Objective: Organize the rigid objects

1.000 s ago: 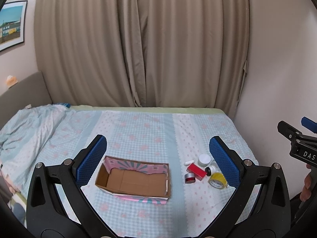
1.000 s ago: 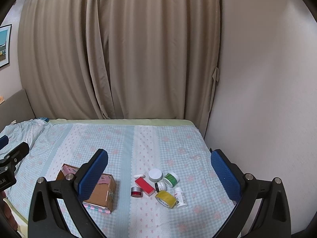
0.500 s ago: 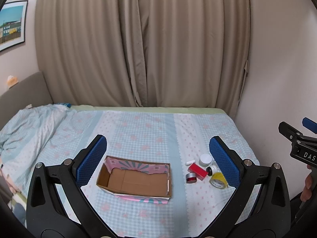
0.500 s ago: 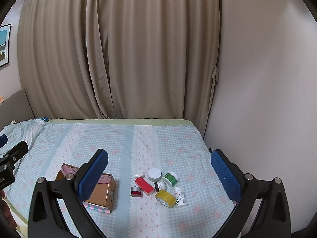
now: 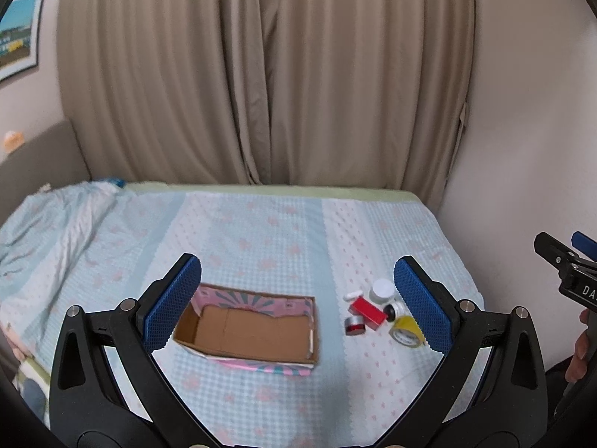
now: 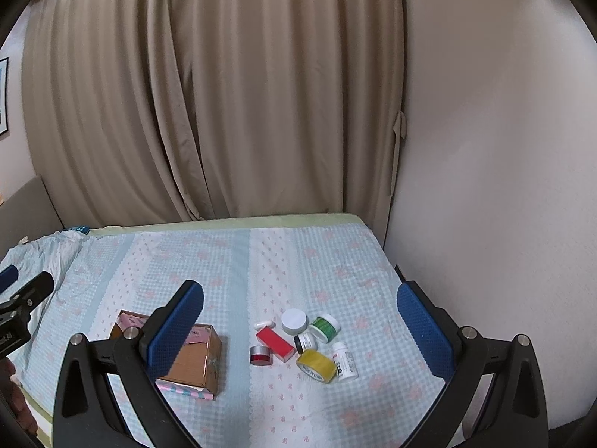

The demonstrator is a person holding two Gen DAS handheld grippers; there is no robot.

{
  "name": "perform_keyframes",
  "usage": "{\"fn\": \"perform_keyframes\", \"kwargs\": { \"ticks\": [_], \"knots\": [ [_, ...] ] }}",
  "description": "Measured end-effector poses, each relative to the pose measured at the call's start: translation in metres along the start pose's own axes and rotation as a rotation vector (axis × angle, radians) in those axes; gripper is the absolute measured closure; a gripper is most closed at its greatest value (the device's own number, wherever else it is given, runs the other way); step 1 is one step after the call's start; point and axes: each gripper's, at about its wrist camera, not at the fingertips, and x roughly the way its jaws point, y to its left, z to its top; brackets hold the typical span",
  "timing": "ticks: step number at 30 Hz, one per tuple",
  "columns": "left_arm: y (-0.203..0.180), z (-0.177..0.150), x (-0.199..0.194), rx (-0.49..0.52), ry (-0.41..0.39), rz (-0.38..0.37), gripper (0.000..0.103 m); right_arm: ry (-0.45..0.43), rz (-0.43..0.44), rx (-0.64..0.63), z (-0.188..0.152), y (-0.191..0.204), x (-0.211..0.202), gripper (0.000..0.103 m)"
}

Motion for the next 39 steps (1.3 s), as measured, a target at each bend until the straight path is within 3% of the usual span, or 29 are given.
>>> {"fn": "perform_keyframes", "kwargs": {
  "ticks": [5, 11, 19, 27, 39],
  "knots": [
    [-0.010, -0.017, 0.041, -0.045, 0.098, -0.057, 0.000, 0.070, -0.016, 0.013, -0.006, -0.018, 0.020, 0.000],
    [-0.045, -0.046, 0.108, -0.080, 0.259, -0.049, 0.000, 0.196, 0.022, 0.055, -0.010, -0.056, 0.074, 0.000],
    [-0.108, -0.085, 0.213, -0.039, 0.464, -0.010, 0.000, 0.422, 0.121, 0.229, -0.031, -0.116, 0.197, 0.000],
    [-0.133, -0.125, 0.321, -0.017, 0.622, 0.025, 0.000, 0.651, 0.167, 0.383, -0.084, -0.143, 0.336, 0.000],
    [-0.140, -0.205, 0.447, 0.060, 0.839, 0.035, 0.008, 0.810, 0.212, 0.554, -0.158, -0.139, 0.465, 0.000]
  ]
}}
